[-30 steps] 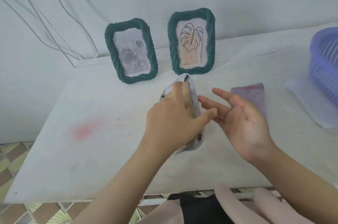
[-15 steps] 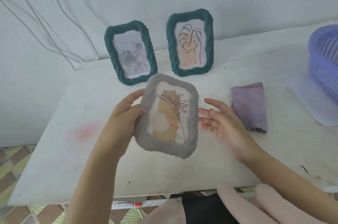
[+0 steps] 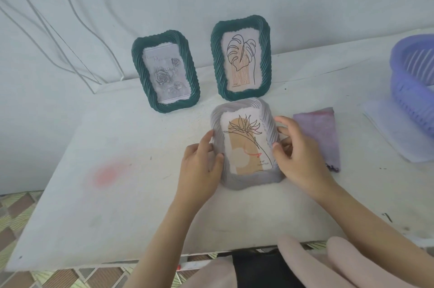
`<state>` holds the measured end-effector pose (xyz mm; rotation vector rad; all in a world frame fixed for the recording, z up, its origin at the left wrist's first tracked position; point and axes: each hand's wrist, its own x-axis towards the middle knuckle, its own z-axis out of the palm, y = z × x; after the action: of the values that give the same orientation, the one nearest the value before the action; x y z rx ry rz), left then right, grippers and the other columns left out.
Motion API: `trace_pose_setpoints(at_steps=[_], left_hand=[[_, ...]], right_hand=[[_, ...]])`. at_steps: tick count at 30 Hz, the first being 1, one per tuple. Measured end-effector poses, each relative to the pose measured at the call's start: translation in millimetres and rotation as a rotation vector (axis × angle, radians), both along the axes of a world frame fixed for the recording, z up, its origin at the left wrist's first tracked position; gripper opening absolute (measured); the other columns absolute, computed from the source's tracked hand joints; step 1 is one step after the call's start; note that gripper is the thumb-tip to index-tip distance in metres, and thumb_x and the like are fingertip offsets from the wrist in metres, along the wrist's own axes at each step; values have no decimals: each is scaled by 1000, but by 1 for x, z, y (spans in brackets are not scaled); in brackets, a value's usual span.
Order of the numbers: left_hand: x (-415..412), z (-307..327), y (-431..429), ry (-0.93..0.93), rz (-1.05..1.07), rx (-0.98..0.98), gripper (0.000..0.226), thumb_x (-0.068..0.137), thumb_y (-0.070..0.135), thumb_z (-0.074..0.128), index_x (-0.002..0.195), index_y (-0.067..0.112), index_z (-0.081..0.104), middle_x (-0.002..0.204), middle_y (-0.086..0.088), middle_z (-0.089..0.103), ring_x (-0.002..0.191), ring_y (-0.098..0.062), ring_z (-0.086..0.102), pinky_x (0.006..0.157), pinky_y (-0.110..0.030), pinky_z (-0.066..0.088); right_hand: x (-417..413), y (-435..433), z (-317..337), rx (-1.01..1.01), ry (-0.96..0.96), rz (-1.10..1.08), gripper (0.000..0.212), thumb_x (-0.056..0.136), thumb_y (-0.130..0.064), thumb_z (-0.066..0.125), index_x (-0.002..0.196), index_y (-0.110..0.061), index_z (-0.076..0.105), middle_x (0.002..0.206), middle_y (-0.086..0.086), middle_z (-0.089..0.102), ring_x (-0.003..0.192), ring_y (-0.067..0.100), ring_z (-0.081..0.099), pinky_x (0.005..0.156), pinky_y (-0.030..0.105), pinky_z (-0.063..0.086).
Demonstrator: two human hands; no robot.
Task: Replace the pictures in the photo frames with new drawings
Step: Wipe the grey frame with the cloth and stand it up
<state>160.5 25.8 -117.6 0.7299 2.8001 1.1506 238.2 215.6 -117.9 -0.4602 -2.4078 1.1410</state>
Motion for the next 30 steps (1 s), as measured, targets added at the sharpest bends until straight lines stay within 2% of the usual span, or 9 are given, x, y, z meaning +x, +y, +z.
trace_pose_setpoints(at_steps=[3,6,10,13,16,18,23,25,30], left_hand=[[-1,-2,2,73,-10,-22,49,92,20,51,139,19,39,113,-3,60,118,-20,41,87,-15,26],[0,-4,2,77,-7,-24,45,92,21,50,136,15,44,121,-6,59,122,-21,40,94,-20,29],[-6,-10,0,100,-43,-103,41,91,26,49,131,14,52,140,-15,46,135,-27,31,108,-26,22],[-7,-10,-2,71,-69,-80,41,91,23,55,131,16,51,143,-10,43,137,-23,30,110,-25,20],[-9,-9,-7,34,-104,-64,48,87,36,51,133,20,50,144,-5,42,138,-18,28,111,-22,18],[-11,-10,-10,13,-131,-62,53,83,41,47,133,23,49,145,-3,42,138,-16,27,111,-20,16],[-14,-10,-17,15,-192,-72,69,77,60,42,138,27,43,148,5,34,139,-11,23,112,-20,14],[-15,-11,-19,28,-243,-83,76,74,64,45,140,27,38,150,8,28,140,-8,19,116,-26,14],[-16,-10,-21,34,-313,-116,96,64,75,52,144,29,26,149,17,18,138,1,13,116,-27,8]], right_hand=[[1,3,-3,157,-40,-25,42,83,-10,59,125,-12,51,90,10,65,78,23,60,74,34,49],[4,9,2,385,20,-114,31,83,-17,54,111,-8,61,85,11,65,82,34,59,74,35,46],[5,22,-1,571,-212,-353,40,81,-30,55,118,-16,59,127,25,51,114,45,47,90,51,38],[9,29,-8,421,-379,-405,47,84,-28,61,129,-18,52,143,32,29,120,50,38,96,51,33],[10,40,-8,352,-227,-305,32,81,-9,60,114,-8,62,127,23,51,95,45,52,77,38,42],[8,41,0,311,-131,-236,24,79,1,56,101,-1,66,108,14,59,87,38,55,69,26,37],[3,16,38,-68,72,-198,31,81,-3,61,106,-19,69,110,-19,61,98,-3,54,80,-5,30],[3,4,51,-331,111,-63,32,82,-5,62,103,-29,68,102,-24,62,90,-8,58,79,1,39],[-1,-11,53,-958,9,245,27,88,-8,56,109,-18,68,96,5,71,77,12,64,63,21,53]])
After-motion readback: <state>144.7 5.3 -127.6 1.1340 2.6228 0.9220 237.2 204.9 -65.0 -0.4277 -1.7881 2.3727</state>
